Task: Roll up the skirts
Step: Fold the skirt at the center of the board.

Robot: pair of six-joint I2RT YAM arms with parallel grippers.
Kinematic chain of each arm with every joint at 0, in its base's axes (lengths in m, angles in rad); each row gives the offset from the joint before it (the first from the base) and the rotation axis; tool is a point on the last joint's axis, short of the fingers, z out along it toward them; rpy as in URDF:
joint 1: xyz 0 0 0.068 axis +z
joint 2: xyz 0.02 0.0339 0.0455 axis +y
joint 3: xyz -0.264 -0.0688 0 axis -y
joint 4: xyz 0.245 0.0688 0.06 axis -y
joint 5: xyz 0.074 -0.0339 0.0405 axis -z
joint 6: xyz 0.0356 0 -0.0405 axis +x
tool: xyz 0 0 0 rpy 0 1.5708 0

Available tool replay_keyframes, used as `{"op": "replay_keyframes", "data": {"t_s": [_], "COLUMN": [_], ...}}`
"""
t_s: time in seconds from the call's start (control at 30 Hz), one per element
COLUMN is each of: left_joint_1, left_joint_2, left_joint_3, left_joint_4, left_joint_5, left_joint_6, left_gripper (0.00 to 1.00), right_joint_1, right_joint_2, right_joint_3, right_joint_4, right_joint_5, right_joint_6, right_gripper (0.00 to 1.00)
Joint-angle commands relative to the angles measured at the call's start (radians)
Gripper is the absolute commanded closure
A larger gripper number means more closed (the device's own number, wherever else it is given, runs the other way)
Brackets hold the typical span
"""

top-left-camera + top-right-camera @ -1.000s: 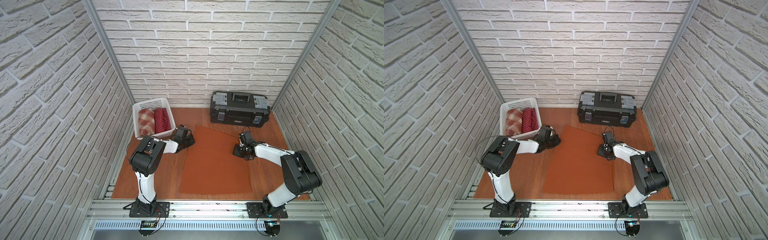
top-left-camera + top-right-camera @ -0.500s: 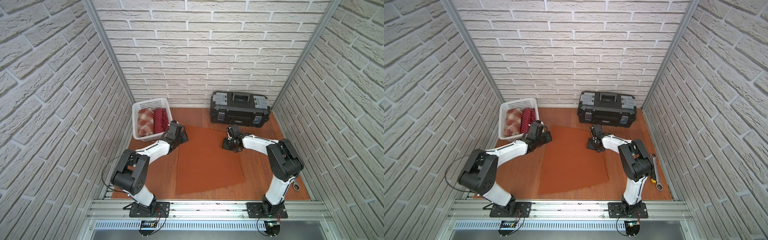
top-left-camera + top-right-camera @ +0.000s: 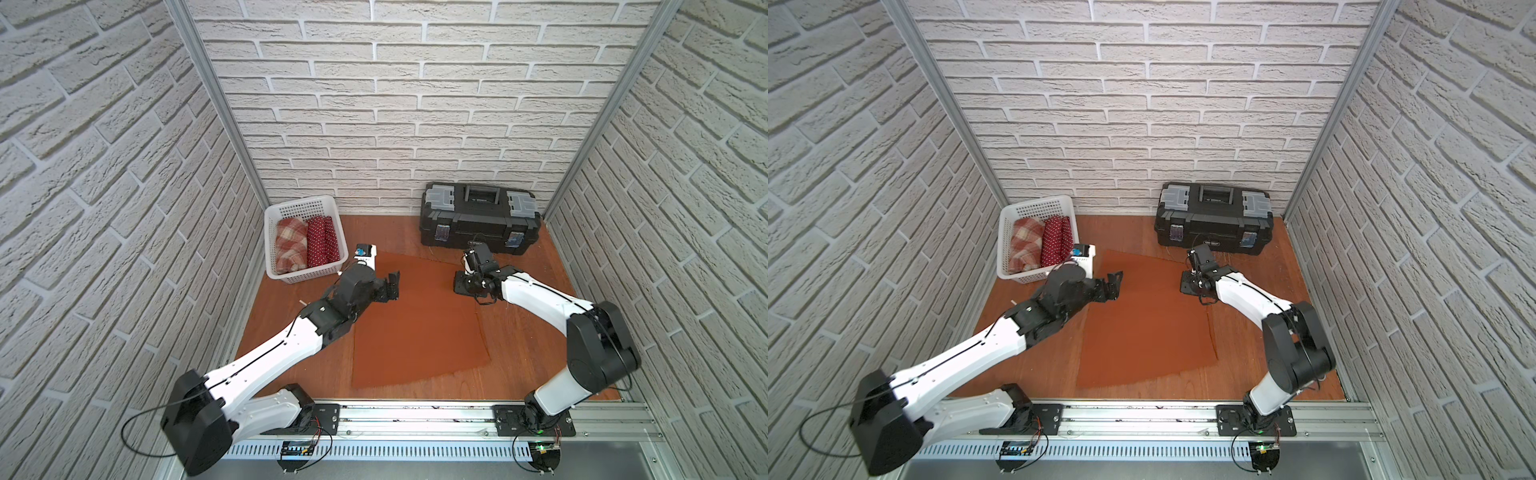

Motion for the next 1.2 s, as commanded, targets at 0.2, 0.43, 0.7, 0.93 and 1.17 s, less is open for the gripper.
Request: {"op": "replay_keyframes", "data": {"t_s": [0.2, 0.43, 0.7, 0.93, 1.17], "left_joint_1": [-0.018, -0.343, -0.529, -0.515, -0.490], "left_joint_2": [-0.256, -0.222, -0.197, -0.257, -0.196], "left_joint_3": [-0.149, -0.190, -0.263, -0.485, -0.468], "left_joint_4": [-0.500, -0.799, -0.851, -0.543, -0.478], "left_joint_5": [-0.021, -0.053, 0.013, 0.090, 0.111], "left_joint_6": [-0.499, -0.991, -1.293, -1.369, -1.341], "left_gripper": [0.48, 0.85, 0.68, 0.54, 0.50], "right_joint_1": [0.008, 0.035, 0.065, 0.071, 0.074], "right_joint_2": [-0.354, -0.596, -0.662, -0.652, -0.640], "right_joint_3": [-0.268, -0.489, -0.551, -0.572, -0.565], "right_joint_4": [-0.270, -0.381, -0.436, -0.401, -0.405], "right_joint_5": [0.087, 0.006, -0.021, -0.041, -0.040], "right_joint_6": [0.031, 0.191, 0.235, 0.240, 0.245], "right_gripper": [0.56, 0.54, 0.51, 0.49, 0.49]}}
